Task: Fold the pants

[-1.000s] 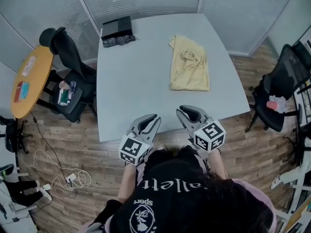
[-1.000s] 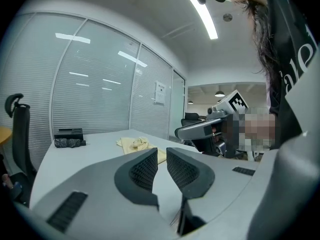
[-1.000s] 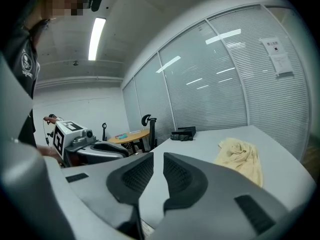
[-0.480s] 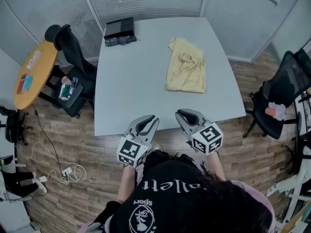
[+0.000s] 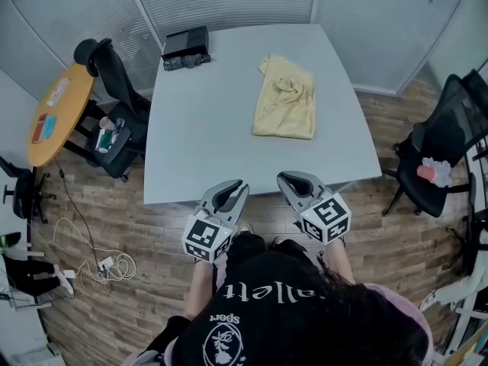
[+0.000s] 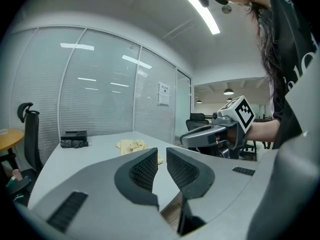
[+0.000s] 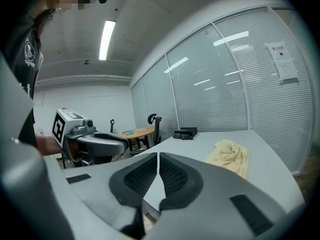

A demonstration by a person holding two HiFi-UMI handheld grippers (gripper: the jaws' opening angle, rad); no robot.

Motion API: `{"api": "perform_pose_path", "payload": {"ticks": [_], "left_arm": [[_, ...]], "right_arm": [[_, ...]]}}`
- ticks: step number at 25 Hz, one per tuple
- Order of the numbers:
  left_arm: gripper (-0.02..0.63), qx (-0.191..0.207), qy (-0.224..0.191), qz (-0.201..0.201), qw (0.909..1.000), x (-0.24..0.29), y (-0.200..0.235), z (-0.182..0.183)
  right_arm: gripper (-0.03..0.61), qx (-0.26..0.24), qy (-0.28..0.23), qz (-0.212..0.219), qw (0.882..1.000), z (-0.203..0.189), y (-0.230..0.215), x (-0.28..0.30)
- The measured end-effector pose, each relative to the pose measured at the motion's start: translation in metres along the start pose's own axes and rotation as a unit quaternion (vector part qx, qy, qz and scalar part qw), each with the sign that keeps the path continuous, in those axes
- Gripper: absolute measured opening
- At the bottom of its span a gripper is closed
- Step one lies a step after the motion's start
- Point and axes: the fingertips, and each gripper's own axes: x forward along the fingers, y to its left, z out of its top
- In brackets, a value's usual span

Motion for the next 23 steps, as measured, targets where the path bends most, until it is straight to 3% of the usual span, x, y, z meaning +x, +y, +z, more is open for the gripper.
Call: {"api": "perform_pose_path", "payload": {"ticks": [23], "left_arm": [[0.074,0.002,-0.002,0.026,0.9997,-0.004,-0.048,-0.001]], "right_arm": [[0.029,-0.006,-0.008,0.026,1.000,-0.019,-0.005,-0.040]]}}
